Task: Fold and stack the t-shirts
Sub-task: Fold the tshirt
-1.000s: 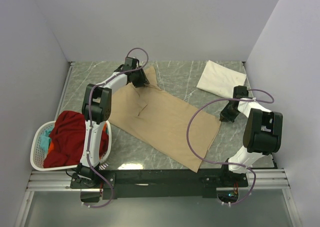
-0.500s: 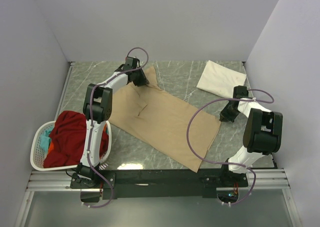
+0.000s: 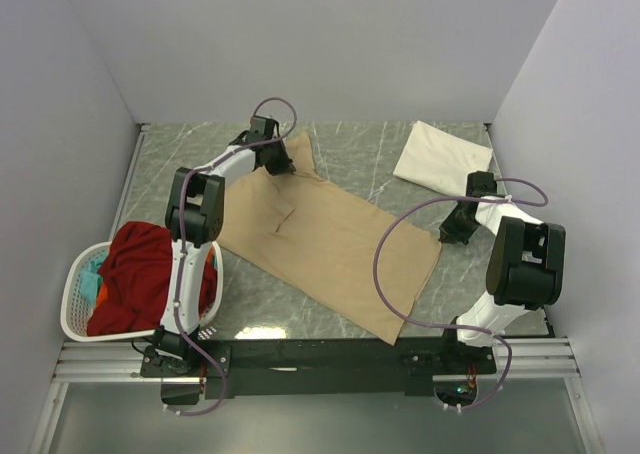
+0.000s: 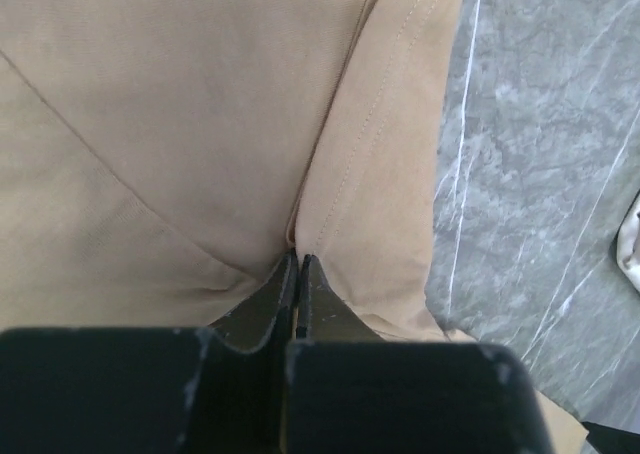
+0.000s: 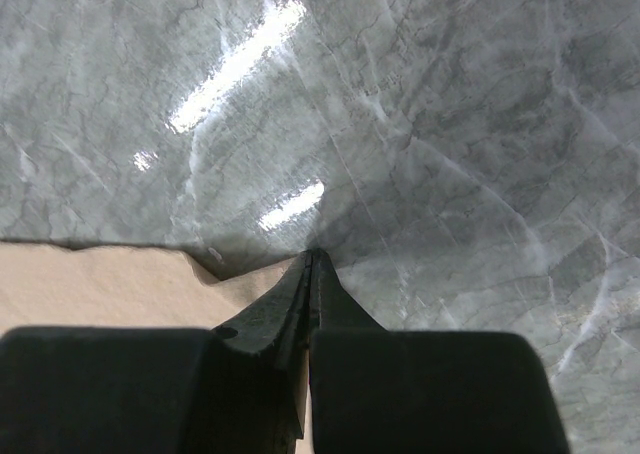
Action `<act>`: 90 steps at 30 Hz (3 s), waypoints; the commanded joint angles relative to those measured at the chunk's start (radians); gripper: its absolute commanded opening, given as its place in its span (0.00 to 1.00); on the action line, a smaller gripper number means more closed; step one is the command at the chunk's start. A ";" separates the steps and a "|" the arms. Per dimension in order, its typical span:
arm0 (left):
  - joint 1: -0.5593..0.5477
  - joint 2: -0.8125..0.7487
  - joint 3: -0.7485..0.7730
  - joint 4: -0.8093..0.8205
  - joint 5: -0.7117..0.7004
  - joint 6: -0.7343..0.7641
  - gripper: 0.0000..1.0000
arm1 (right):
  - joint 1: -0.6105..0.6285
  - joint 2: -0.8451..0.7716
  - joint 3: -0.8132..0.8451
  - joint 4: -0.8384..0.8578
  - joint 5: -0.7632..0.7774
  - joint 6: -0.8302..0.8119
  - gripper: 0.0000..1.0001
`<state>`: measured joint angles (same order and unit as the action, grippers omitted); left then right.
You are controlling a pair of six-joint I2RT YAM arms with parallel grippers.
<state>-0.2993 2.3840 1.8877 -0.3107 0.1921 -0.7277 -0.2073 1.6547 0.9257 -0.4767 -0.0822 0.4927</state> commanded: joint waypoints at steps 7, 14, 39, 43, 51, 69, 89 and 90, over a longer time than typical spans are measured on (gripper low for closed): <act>-0.006 -0.193 -0.091 0.036 -0.082 0.060 0.00 | 0.003 -0.099 -0.025 -0.046 -0.008 -0.013 0.00; -0.006 -0.266 -0.159 0.024 -0.151 0.119 0.00 | 0.077 -0.187 -0.053 -0.088 0.007 -0.002 0.00; -0.006 -0.592 -0.545 -0.041 -0.398 0.267 0.00 | 0.351 -0.550 -0.252 -0.283 0.130 0.170 0.00; -0.006 -0.615 -0.587 -0.044 -0.395 0.283 0.00 | 0.373 -0.578 -0.278 -0.289 0.127 0.198 0.00; -0.003 -0.638 -0.634 -0.064 -0.414 0.284 0.00 | 0.427 -0.578 -0.304 -0.295 0.147 0.247 0.00; 0.011 -0.697 -0.739 -0.060 -0.390 0.272 0.00 | 0.537 -0.601 -0.340 -0.379 0.275 0.418 0.00; 0.012 -0.643 -0.707 -0.102 -0.379 0.281 0.00 | 0.585 -0.636 -0.251 -0.354 0.231 0.417 0.33; 0.012 -0.643 -0.707 -0.102 -0.378 0.281 0.00 | 0.585 -0.610 -0.251 -0.337 0.225 0.415 0.33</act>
<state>-0.2913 1.7329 1.1503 -0.3981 -0.1959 -0.4637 0.3706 1.0035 0.6483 -0.8841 0.1440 0.9031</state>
